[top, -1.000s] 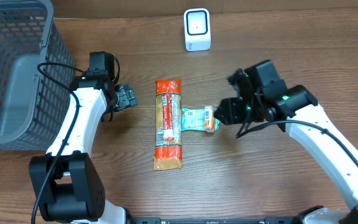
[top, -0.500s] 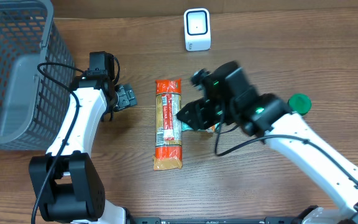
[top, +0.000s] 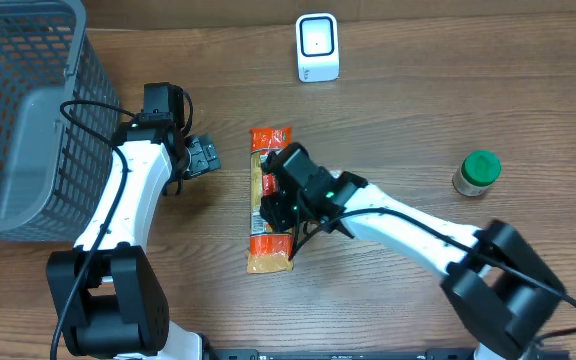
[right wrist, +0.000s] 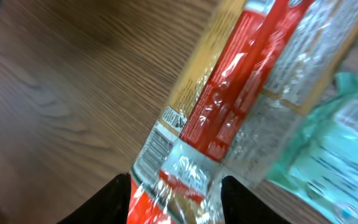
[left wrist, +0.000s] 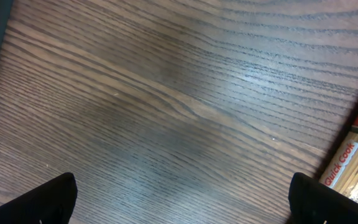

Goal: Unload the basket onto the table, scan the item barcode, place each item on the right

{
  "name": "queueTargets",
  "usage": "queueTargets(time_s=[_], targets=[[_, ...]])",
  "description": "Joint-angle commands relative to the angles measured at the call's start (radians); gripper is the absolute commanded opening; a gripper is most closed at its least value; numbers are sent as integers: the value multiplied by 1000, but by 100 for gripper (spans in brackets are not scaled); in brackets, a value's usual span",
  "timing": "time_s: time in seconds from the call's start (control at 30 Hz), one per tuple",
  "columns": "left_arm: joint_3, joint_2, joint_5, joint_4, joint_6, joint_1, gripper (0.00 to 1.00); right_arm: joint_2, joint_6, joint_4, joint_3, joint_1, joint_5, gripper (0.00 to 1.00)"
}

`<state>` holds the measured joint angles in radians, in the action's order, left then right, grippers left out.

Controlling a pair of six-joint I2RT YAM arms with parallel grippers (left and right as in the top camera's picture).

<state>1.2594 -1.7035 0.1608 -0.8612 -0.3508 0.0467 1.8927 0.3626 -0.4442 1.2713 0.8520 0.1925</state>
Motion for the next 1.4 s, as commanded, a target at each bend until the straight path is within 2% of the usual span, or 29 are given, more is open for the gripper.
queueTargets(time_s=[0.0, 0.27, 0.53, 0.7, 1.0, 1.07, 1.13, 1.23, 1.37], targets=[[11, 20, -1, 2, 14, -1, 100, 26, 9, 38, 17, 25, -44, 45], [11, 20, -1, 2, 14, -1, 100, 36, 13, 60, 17, 61, -207, 44], [11, 20, -1, 2, 14, -1, 100, 76, 35, 82, 17, 64, -222, 44], [11, 20, -1, 2, 14, -1, 100, 84, 35, 79, 17, 64, -221, 35], [11, 20, -1, 2, 14, -1, 100, 84, 35, 37, 17, 64, -221, 34], [11, 20, -1, 2, 14, -1, 100, 84, 34, 34, 17, 64, -221, 17], [11, 20, -1, 2, 14, -1, 100, 82, 34, 32, 19, 64, -222, 9], [11, 20, -1, 2, 14, -1, 100, 61, 21, 30, 30, 60, -223, 4], [11, 20, -1, 2, 14, -1, 100, -6, -66, 3, 41, 60, -244, 4]])
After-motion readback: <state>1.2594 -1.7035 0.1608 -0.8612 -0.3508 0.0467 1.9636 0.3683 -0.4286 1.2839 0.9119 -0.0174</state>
